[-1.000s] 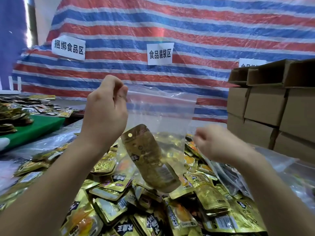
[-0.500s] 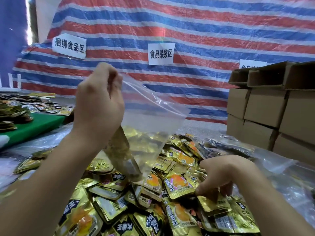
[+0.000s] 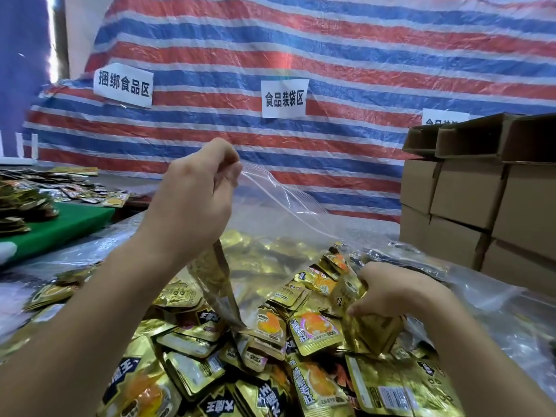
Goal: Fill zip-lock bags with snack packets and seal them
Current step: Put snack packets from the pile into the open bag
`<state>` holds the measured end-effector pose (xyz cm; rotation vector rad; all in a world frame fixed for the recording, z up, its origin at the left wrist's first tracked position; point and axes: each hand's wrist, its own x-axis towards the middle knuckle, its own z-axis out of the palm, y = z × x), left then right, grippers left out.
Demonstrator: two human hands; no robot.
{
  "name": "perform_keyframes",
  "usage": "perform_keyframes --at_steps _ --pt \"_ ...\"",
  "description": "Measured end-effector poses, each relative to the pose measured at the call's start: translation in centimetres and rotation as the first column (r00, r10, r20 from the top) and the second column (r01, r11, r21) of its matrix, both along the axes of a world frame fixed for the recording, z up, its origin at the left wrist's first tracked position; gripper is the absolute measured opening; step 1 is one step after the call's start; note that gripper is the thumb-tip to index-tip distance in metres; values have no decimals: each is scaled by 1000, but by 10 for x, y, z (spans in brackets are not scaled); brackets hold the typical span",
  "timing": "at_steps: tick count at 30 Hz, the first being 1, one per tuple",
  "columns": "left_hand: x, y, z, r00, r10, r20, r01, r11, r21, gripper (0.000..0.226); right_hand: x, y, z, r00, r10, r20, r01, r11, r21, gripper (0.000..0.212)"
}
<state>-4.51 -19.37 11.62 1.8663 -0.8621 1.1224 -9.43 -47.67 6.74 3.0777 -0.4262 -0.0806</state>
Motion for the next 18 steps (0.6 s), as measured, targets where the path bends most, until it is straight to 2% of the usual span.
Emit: perform_keyframes --at_steps 2,4,6,8,9,11,12,13,15,18 --pt "-1 1 1 1000 -5 -11 5 1000 22 10 -3 -2 8 996 2 91 -9 998 67 29" --pt "-1 1 1 1000 -7 -25 9 999 45 10 -6 -4 20 962 -41 271 -40 957 287 18" --pt "-3 -1 1 1000 -15 -26 17 998 66 10 -12 -2 33 877 -147 457 -173 792 585 13" --pt "-6 -3 1 999 -30 -11 31 996 83 10 -20 4 46 778 -282 562 -377 506 776 17" --pt "-7 -5 1 1000 -30 -8 30 995 96 11 -25 8 53 738 -323 593 -498 333 801 22" --pt "-11 -7 0 1000 -26 0 25 992 125 11 -37 18 65 693 -359 625 -676 -23 737 33" --pt "-12 -8 0 1000 -28 8 26 990 135 11 -42 24 70 687 -370 625 -711 -165 683 34" --pt "-14 -10 -1 999 -33 17 30 989 142 12 -48 31 75 683 -381 624 -726 -262 635 32" --pt "-19 -14 -1 998 -45 38 39 988 151 12 -57 45 81 664 -395 634 -747 -329 577 27" --pt "-25 -19 -2 997 -52 52 43 986 160 13 -65 62 82 613 -400 681 -790 -321 522 28"
